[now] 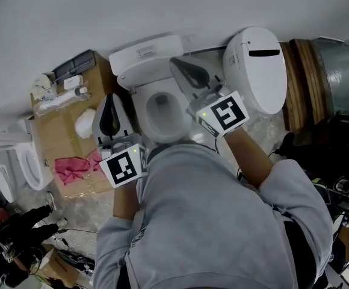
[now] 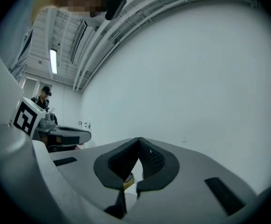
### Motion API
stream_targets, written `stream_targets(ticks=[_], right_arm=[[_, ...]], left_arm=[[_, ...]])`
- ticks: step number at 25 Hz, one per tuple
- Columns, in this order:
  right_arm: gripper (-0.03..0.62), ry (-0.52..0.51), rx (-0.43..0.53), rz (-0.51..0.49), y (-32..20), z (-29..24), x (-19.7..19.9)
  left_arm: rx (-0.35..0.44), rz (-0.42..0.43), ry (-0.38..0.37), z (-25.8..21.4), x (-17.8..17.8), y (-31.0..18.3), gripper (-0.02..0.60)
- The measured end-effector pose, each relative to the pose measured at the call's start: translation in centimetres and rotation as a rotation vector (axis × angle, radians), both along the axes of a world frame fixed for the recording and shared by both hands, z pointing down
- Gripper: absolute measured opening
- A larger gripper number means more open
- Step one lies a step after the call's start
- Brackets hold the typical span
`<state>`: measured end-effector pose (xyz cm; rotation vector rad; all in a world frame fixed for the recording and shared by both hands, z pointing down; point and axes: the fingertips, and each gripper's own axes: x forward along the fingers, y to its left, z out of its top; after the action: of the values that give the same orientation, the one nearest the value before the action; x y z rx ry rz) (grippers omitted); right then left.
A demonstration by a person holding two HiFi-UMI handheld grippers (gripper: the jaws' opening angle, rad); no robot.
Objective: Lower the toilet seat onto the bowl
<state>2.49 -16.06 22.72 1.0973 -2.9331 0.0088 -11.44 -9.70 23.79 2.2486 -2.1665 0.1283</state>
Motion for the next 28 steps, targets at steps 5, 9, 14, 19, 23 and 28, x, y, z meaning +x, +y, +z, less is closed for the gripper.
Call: stream_targets(ticks=[5, 9, 14, 19, 23, 28], right_arm=[[0.0, -0.039, 0.032, 0.05, -0.1, -3.1, 1.5], [0.0, -0.071, 0.036, 0.084, 0.5, -4.1, 2.8], [-0.002, -0.082, 0.037, 0.111, 1.0, -4.0, 3.6], [-0.002, -0.088, 0.038, 0.127, 1.1, -3.7, 3.9], [-0.002, -0.091, 0.053, 0.142, 1.3, -3.8, 4.1], [-0.002, -0.093, 0.057, 0.152, 1.6, -3.5, 4.2]], left_arm=[[0.027, -0.004, 0.0, -1.3, -0.5, -0.5, 0.0], [0.041, -0.01, 0.005, -1.9, -0.9, -0.5, 0.0], [0.045, -0.021, 0.002, -2.2, -1.9, -0.6, 0.0], [0.044, -0.047, 0.011, -2.4, -3.2, -0.5, 0.0], [0.05, -0.064, 0.009, -2.7, -4.0, -0.3, 0.0], [0.053, -0.068, 0.011, -2.6, -4.0, 0.0, 0.0]])
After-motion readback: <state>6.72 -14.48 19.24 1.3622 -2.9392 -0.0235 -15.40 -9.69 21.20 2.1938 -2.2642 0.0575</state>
